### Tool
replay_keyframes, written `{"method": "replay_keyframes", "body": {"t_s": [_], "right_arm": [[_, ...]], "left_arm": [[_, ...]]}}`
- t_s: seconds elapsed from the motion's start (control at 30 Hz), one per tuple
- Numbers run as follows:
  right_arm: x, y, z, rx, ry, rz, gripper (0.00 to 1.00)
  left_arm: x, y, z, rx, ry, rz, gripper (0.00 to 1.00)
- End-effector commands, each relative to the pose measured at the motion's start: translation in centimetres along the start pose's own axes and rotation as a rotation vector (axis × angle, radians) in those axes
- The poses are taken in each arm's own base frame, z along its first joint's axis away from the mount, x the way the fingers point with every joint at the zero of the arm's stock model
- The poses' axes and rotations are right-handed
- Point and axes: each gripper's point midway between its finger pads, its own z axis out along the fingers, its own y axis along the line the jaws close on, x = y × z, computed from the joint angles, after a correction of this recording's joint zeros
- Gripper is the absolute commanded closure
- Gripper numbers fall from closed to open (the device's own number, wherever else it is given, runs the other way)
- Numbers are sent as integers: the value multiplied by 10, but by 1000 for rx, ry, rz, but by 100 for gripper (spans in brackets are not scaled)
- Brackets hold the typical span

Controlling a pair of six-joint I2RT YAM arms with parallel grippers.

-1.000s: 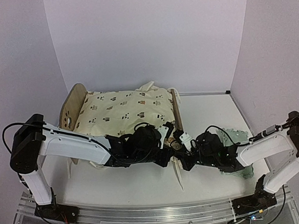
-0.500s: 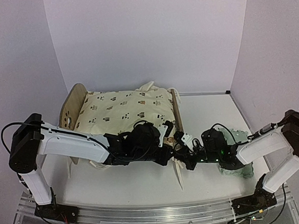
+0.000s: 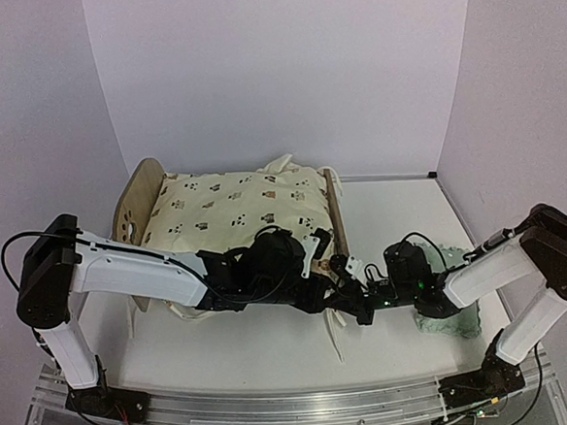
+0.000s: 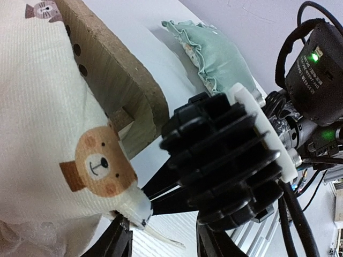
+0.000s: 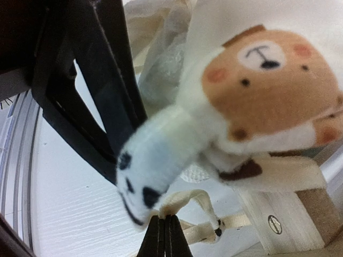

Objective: Set up the pet bed

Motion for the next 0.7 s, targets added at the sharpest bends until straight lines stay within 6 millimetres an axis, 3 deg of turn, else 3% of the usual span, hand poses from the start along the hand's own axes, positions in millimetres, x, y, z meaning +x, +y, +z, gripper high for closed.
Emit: {"method": "replay_keyframes", "body": {"t_s": [0.0, 0.27, 0.37, 0.53, 0.67], "right_arm": [[-14, 6, 5, -62, -56, -37, 100], [-16, 4, 11, -66, -66, -46, 100], [-16, 1, 13, -53, -65, -63, 100], [-18, -7, 15, -12, -65, -113, 100], [-23, -8, 16, -11, -74, -141, 100]], "left_arm": [[-28, -12, -18, 10, -57, -26, 54], [-12, 12, -33, -101, -4, -73, 42], [-7, 23, -47, -149, -2, -98, 43], [4, 39, -63, -203, -11, -135, 65], [12, 51, -60, -217, -7, -164, 81]]}}
